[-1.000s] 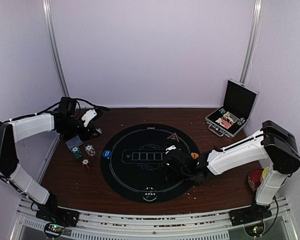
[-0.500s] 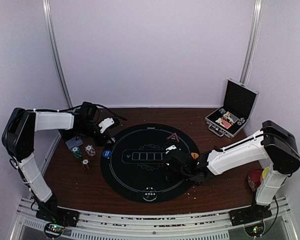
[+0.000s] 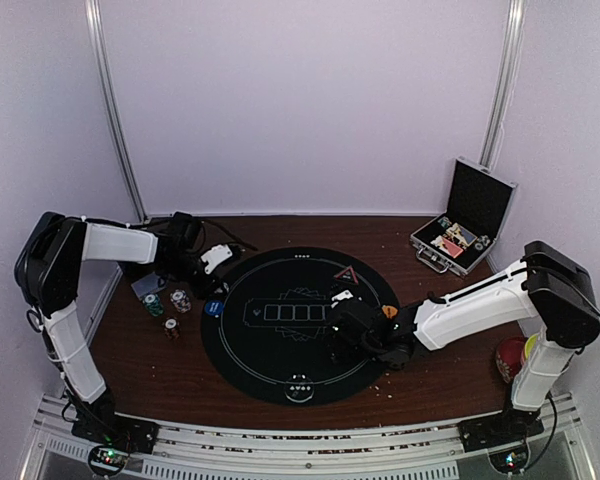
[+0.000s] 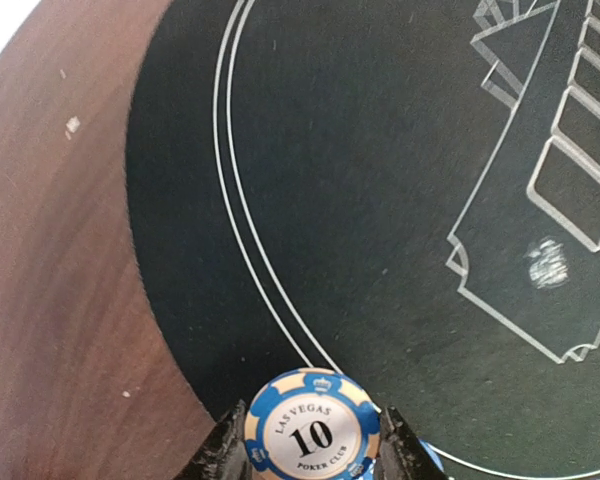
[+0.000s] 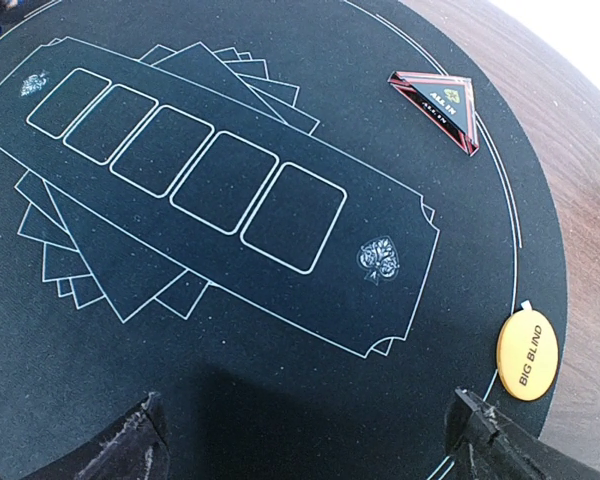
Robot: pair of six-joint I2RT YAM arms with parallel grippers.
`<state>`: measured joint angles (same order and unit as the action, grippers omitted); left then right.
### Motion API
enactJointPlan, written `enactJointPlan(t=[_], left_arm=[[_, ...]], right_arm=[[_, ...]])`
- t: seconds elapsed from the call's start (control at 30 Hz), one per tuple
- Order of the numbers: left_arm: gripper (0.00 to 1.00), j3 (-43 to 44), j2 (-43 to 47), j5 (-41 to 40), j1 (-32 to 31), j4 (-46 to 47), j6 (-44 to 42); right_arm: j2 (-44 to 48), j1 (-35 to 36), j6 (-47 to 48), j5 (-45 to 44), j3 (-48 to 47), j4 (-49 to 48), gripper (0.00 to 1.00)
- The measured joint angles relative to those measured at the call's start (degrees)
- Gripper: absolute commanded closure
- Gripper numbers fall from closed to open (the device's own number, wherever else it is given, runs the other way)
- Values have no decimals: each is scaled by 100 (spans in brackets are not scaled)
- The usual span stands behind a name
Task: Distribute texas hold em gaming equipment
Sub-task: Place the poker chips pile at the small blind area.
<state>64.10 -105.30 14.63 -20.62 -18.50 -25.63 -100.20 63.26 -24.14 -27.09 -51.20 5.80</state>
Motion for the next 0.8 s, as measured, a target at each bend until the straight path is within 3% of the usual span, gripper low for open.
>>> enactJointPlan(t=[0.8], left_arm=[[66, 22, -282, -404, 0, 79, 133]], right_arm=[[0, 15, 22, 0, 0, 0, 3]])
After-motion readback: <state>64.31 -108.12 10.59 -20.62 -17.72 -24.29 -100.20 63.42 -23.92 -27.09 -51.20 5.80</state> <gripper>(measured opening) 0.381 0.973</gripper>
